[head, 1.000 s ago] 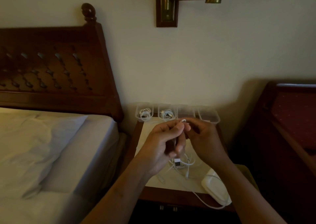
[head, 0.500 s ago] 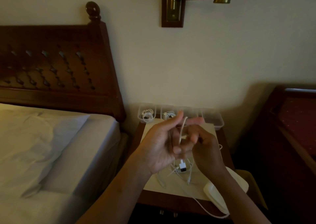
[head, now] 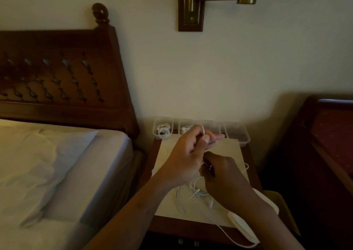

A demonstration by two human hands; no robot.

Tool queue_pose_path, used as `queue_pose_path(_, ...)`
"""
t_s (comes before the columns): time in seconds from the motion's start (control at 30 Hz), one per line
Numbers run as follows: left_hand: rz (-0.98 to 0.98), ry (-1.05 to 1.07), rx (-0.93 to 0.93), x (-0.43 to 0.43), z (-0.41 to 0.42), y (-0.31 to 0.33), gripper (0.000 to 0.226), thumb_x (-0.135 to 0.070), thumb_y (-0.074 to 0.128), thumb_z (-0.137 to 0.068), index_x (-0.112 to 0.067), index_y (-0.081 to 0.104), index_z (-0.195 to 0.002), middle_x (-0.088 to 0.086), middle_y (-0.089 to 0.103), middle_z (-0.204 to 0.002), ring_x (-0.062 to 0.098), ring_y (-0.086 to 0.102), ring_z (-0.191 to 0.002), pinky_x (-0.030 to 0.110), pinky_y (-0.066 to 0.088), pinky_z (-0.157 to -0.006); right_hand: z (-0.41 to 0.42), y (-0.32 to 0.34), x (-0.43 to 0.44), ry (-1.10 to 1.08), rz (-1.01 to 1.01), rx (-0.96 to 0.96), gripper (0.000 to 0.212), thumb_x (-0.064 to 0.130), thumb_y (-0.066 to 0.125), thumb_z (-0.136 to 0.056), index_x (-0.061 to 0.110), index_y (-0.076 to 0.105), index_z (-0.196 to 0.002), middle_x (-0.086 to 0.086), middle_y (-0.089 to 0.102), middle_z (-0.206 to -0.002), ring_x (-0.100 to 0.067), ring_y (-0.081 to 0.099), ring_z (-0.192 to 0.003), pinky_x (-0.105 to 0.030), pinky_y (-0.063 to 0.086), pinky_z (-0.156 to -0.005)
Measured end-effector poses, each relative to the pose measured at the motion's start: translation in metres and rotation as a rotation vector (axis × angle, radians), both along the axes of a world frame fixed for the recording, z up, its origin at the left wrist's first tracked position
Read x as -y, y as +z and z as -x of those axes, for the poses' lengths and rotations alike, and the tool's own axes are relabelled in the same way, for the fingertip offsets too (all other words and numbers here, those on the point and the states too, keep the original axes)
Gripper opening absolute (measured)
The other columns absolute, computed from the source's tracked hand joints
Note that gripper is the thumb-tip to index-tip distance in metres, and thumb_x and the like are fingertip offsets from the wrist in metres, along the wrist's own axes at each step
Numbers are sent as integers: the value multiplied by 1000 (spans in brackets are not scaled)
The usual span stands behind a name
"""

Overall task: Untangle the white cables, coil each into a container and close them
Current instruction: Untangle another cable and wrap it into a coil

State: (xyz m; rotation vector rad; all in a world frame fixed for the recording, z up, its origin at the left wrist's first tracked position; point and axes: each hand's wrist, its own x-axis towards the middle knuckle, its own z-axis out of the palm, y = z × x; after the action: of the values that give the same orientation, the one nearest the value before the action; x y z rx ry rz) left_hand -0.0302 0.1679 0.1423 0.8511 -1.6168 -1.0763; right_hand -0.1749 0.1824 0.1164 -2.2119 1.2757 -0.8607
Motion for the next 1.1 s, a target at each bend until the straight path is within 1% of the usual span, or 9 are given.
queue_pose_path(0.1, 113, 85, 347, 4, -1, -3, 17, -24, 37, -112, -13, 50, -108, 5, 65, -136, 15, 66, -120, 40, 56, -100, 4, 7, -2, 34, -22, -97, 16, 18, 65, -96, 31, 64, -106, 18, 62, -74, -3, 66, -69, -20, 55, -63)
queue_pose_path(0.2, 164, 111, 547, 8, -5, -4, 7, -22, 41, -109, -20, 48, -108, 3, 68, -113, 12, 68, -97, 45, 58, -82, 7, 15, -3, 15, 37, -120, 10, 16, 66, -96, 26, 69, -98, 14, 66, -77, -6, 65, -66, -23, 56, -64)
queue_pose_path(0.33, 72, 93, 665, 16, -17, -6, 9, -11, 49, -105, -17, 50, -98, 6, 69, -87, 18, 63, -71, 49, 53, -69, 13, 28, 4, -37, 443, -276, 9, 9, 74, -89, 18, 74, -89, 3, 65, -77, -12, 58, -63, -24, 45, -52)
queue_pose_path(0.43, -96, 25, 478, 18, -23, -3, 28, -15, 39, -111, -13, 57, -90, 5, 64, -63, 9, 48, -48, 38, 43, -58, 21, 29, 21, 30, 720, -308, 14, 7, 63, -94, 10, 77, -93, -5, 63, -82, -18, 58, -67, -22, 41, -56)
queue_pose_path(0.53, -295, -87, 115, 18, -30, -2, 40, -20, 35, -113, -2, 64, -94, 9, 54, -51, 14, 33, -39, 25, 32, -46, 27, 31, 39, 36, 730, -122, 13, 10, 64, -99, 7, 76, -96, -7, 63, -89, -22, 61, -75, -35, 54, -60)
queue_pose_path(0.7, -403, -283, -369, 8, -29, -4, 41, -25, 35, -110, 1, 63, -96, 4, 41, -47, 11, 26, -41, 30, 18, -48, 15, 36, 59, 11, 409, 303, 16, 0, 70, -92, 12, 79, -97, 2, 69, -87, -7, 66, -76, -24, 53, -68)
queue_pose_path(0.87, -362, -412, -681, 3, -20, 4, 27, -20, 47, -103, -4, 67, -95, 2, 55, -54, 8, 42, -42, 20, 37, -45, -17, 17, 46, -54, -80, 655, 26, 9, 57, -103, 24, 78, -98, -5, 74, -79, -30, 69, -69, -48, 59, -51)
queue_pose_path(1.0, -262, -357, -679, 2, -18, 9, 25, -18, 51, -101, 1, 67, -97, 26, 75, -93, 22, 66, -54, 27, 55, -55, -23, 2, 30, 22, 28, 453, 26, -10, 55, -97, 7, 74, -103, -7, 75, -86, -23, 73, -80, -44, 61, -69)
queue_pose_path(1.1, -243, -245, -610, 7, -19, 12, 26, -20, 62, -95, 3, 68, -103, 36, 71, -109, 43, 75, -91, 45, 63, -80, -20, 1, 25, 17, 80, 154, 21, -5, 58, -93, 10, 72, -93, -6, 70, -81, -22, 66, -70, -49, 56, -64)
